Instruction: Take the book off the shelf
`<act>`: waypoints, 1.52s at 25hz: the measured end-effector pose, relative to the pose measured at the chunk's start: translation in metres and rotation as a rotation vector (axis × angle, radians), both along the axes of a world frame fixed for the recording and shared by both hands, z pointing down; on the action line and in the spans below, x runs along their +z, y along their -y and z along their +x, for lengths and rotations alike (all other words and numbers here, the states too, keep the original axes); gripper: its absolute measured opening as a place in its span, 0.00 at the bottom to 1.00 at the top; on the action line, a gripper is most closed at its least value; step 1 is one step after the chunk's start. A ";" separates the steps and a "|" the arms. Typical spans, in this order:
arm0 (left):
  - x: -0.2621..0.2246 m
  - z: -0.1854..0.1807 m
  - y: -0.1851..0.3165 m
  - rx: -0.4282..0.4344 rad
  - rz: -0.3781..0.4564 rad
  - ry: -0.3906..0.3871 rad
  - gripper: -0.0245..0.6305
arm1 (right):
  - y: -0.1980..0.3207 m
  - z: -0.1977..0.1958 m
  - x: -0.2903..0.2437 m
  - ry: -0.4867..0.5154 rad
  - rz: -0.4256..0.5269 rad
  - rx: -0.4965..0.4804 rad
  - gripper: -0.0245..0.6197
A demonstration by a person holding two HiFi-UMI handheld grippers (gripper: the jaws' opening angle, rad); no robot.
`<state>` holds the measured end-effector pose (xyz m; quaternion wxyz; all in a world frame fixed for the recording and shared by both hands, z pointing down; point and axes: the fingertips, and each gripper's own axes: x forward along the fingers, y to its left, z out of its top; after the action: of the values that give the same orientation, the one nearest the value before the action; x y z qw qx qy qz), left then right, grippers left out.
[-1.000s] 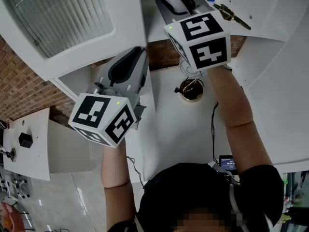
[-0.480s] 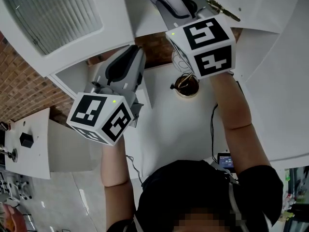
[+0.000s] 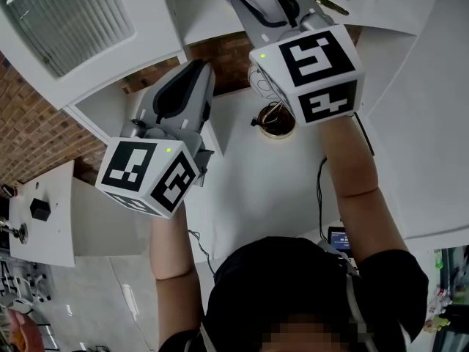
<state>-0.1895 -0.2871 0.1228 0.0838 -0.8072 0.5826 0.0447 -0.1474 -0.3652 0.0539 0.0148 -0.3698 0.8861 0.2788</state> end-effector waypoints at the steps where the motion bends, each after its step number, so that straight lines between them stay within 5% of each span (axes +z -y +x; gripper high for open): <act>1: 0.000 0.002 -0.002 -0.004 0.006 0.005 0.10 | -0.003 0.004 0.001 0.009 0.003 -0.004 0.14; 13: 0.006 0.024 -0.014 -0.008 0.059 0.012 0.09 | -0.038 0.032 0.014 0.112 0.080 0.008 0.14; 38: 0.060 0.055 -0.034 -0.012 0.006 -0.040 0.09 | -0.086 0.103 0.058 0.319 0.101 -0.006 0.14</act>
<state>-0.1343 -0.2534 0.1824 0.0746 -0.8025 0.5887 0.0621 -0.0448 -0.2796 0.1117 0.1747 -0.4056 0.8585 0.2606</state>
